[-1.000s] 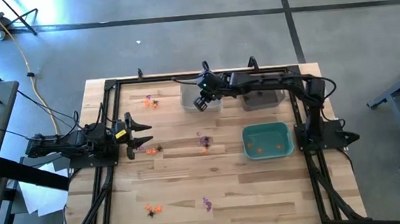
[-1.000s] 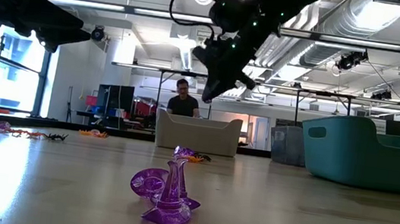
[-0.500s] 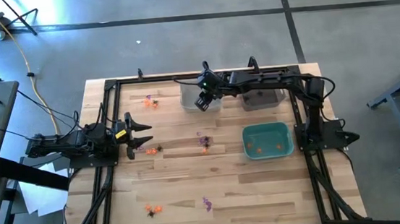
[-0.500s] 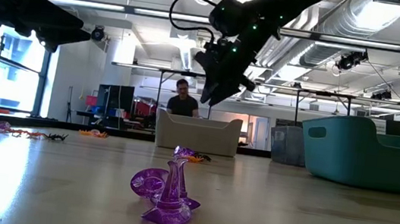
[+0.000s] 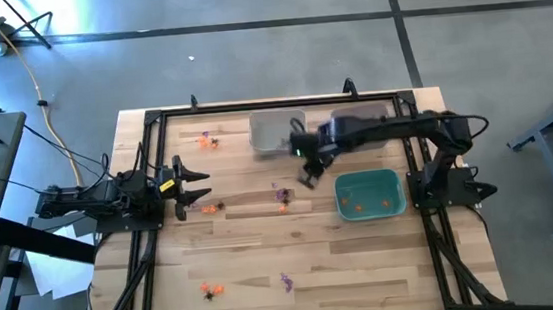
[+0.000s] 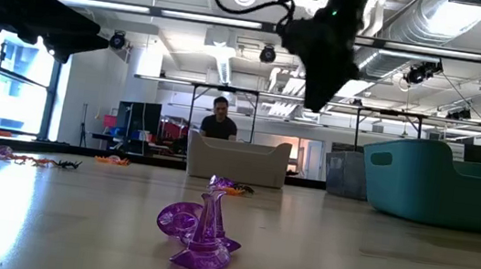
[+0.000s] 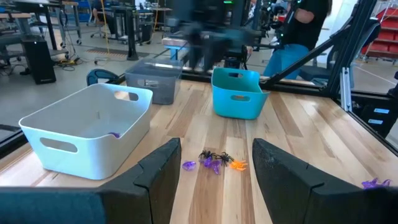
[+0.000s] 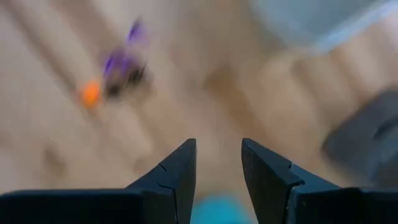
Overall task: Sort Halloween decoration
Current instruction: Put the purple witch hat toy into the white bin
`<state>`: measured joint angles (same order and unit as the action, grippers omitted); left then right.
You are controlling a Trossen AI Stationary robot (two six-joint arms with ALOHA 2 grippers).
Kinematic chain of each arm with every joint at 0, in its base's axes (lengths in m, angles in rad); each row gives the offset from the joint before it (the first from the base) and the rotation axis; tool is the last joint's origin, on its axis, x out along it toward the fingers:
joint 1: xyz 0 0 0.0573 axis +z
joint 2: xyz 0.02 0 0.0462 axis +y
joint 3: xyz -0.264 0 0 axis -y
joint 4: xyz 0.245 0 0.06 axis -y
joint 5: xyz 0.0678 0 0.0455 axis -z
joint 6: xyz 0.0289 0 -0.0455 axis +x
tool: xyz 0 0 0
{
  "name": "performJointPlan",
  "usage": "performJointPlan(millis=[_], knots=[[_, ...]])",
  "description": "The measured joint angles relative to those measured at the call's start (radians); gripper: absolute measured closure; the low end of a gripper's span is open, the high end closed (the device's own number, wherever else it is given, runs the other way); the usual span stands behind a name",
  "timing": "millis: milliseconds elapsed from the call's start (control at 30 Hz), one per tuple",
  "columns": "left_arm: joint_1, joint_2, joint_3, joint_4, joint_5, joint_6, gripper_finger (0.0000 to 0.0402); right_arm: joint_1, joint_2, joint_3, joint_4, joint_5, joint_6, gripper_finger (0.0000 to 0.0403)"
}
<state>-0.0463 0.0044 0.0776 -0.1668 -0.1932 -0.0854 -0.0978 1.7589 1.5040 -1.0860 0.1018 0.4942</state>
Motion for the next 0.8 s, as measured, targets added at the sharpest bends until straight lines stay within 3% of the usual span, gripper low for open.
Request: performJointPlan(millis=[167,367,600,800], knots=[[0.0,0.0,0.0,0.001,0.0,0.0,0.0216,0.19,-0.01,0.0,-0.089,-0.001,0.166,0.0281],[0.0,0.0,0.0,0.0,0.0,0.0,0.0216,0.363,-0.008,0.0,0.044,0.022,0.334,0.0282],[0.0,0.0,0.0,0.0,0.0,0.0,0.0216,0.457,-0.001,0.0,0.219,0.107,0.449,0.0282],[0.0,0.0,0.0,0.0,0.0,0.0,0.0216,0.496,0.07,0.0,0.387,0.076,0.454,0.0282]])
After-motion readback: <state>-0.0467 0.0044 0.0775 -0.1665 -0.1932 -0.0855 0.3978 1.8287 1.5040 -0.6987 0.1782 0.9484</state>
